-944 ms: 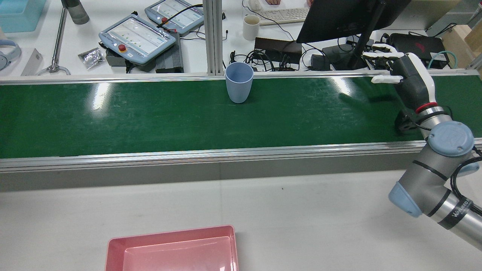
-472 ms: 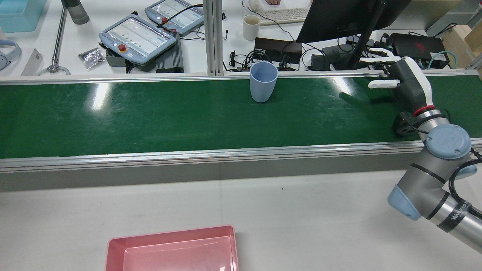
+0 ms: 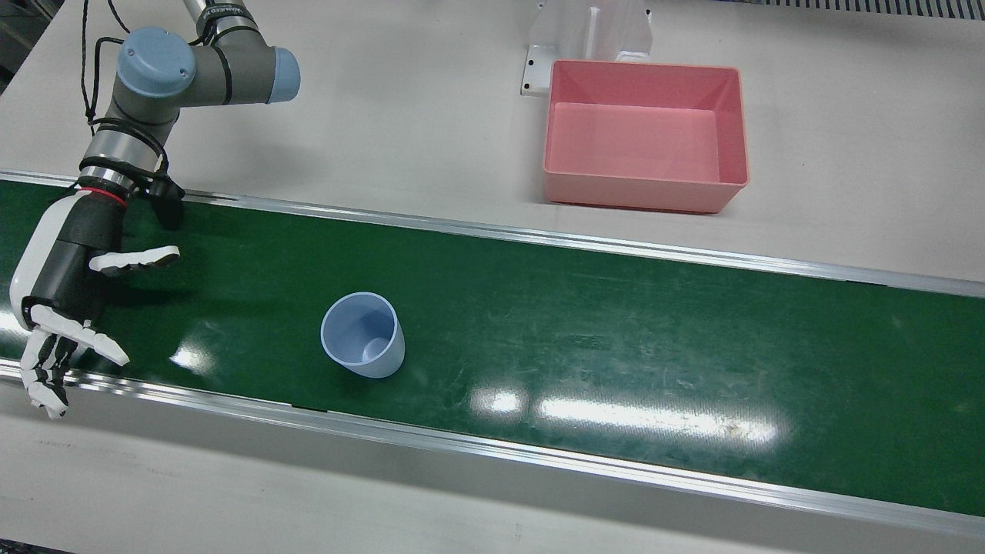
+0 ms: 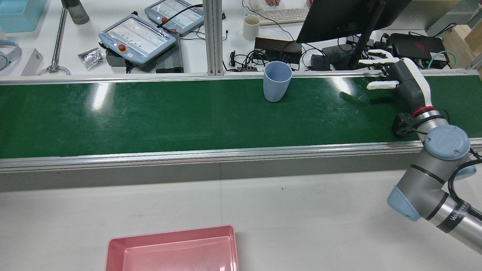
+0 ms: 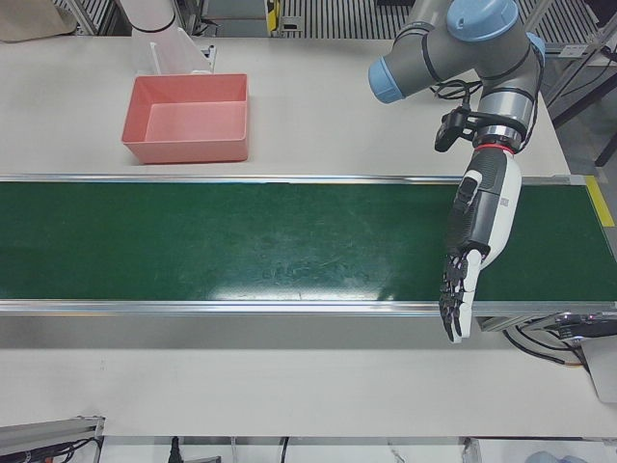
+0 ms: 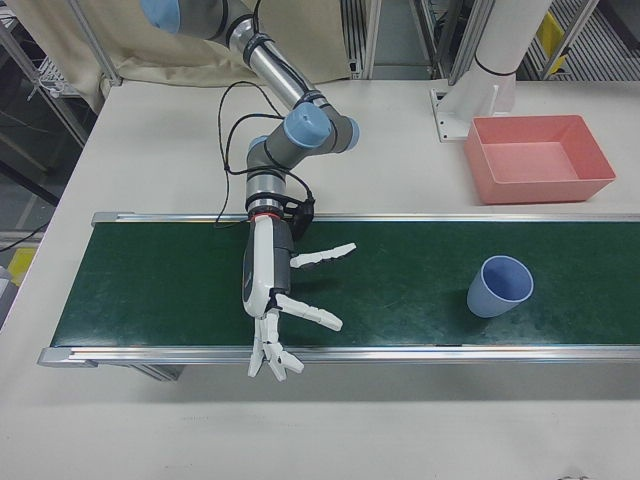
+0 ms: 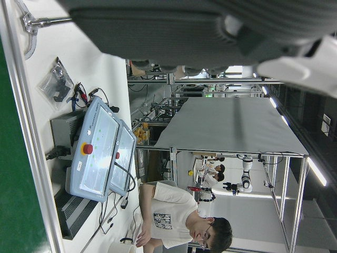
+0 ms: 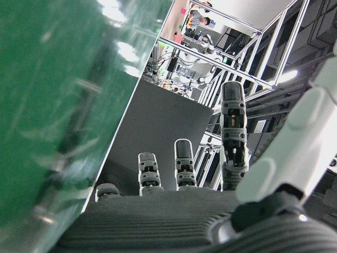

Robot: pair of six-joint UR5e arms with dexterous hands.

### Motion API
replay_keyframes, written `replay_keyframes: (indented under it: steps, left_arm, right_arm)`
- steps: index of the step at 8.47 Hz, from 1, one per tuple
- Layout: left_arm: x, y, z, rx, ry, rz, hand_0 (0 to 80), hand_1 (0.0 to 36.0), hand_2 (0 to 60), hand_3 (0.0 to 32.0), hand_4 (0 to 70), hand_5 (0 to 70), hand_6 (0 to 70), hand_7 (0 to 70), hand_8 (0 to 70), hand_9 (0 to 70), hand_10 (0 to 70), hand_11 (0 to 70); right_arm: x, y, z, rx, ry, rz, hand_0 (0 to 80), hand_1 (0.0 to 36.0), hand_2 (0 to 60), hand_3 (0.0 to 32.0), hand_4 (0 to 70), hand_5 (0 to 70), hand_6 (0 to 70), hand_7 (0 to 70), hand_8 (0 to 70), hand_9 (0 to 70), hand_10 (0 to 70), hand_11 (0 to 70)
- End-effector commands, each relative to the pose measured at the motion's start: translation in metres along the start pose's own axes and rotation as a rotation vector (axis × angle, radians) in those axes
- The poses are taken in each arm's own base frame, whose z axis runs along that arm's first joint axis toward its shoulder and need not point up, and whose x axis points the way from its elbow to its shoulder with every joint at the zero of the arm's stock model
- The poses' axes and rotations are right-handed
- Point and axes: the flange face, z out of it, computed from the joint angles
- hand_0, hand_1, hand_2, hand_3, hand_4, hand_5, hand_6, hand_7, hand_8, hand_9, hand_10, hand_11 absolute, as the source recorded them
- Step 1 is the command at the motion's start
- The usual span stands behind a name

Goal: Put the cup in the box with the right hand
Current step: 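Wait with the right hand open as the blue cup rides into it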

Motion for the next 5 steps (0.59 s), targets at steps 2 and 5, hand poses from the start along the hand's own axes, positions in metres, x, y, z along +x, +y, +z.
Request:
replay_keyframes:
  steps: [2,5]
  left_arm:
    - [-0.0001,-0.0007,0.0001,0.001,0.0,0.0,0.0,0.0,0.0,0.0,0.0,0.0,0.0,0.0,0.0,0.0,0.0,0.0]
    - [-0.0001,-0.0007,0.0001,0.001,0.0,0.0,0.0,0.0,0.0,0.0,0.0,0.0,0.0,0.0,0.0,0.0,0.0,0.0]
  right_arm:
    - [0.0003,-0.0036,-0.0006,0.006,0.001,-0.005,45.3,1.3,1.1,16.0,47.0,0.7,3.8,32.7,7.4,16.0,0.0,0.0]
    - [-0.0003,-0.003,0.0008,0.006,-0.002,-0.004,45.0,1.1,1.4,15.2,48.7,0.6,4.0,33.3,7.5,16.2,0.0,0.0]
